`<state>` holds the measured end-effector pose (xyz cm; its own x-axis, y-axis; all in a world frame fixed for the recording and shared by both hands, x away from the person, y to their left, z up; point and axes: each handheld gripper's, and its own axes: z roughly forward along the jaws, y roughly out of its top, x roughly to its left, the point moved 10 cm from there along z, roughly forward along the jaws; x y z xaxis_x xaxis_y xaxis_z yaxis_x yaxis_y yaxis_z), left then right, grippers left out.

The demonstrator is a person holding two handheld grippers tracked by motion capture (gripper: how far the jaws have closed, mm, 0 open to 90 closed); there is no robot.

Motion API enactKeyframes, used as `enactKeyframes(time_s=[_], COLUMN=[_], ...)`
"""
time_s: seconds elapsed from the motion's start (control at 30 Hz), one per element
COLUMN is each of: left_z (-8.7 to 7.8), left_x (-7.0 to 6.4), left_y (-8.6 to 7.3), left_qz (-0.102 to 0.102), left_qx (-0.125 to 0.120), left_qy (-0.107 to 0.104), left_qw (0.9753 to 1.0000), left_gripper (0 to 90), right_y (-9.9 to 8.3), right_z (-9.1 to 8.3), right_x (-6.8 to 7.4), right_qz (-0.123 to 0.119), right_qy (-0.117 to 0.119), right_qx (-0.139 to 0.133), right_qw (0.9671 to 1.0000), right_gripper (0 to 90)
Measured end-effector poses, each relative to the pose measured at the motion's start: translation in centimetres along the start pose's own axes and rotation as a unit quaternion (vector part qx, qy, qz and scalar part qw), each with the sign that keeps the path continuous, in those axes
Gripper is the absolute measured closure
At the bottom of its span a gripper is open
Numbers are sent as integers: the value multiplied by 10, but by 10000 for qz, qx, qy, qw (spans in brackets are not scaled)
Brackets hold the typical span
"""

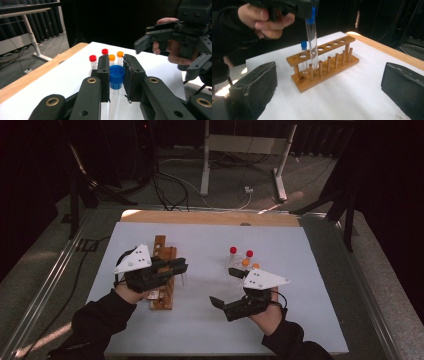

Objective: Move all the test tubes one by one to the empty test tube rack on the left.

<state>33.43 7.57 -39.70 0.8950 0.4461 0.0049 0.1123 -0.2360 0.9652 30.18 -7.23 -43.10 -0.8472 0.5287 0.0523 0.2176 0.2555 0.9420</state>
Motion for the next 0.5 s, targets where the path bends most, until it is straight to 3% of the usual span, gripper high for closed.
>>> enactKeyframes(time_s=[0.5], left_z=[-35], left_x=[54], left_y=[-4], left_qz=[-230], left_qx=[-47], left_qy=[710], left_qw=[9972], left_gripper=[778], right_y=[-5], right_z=[-7], right_x=[-4], right_qz=[-39], right_qy=[-99], right_qx=[16], right_qw=[9999], right_gripper=[0])
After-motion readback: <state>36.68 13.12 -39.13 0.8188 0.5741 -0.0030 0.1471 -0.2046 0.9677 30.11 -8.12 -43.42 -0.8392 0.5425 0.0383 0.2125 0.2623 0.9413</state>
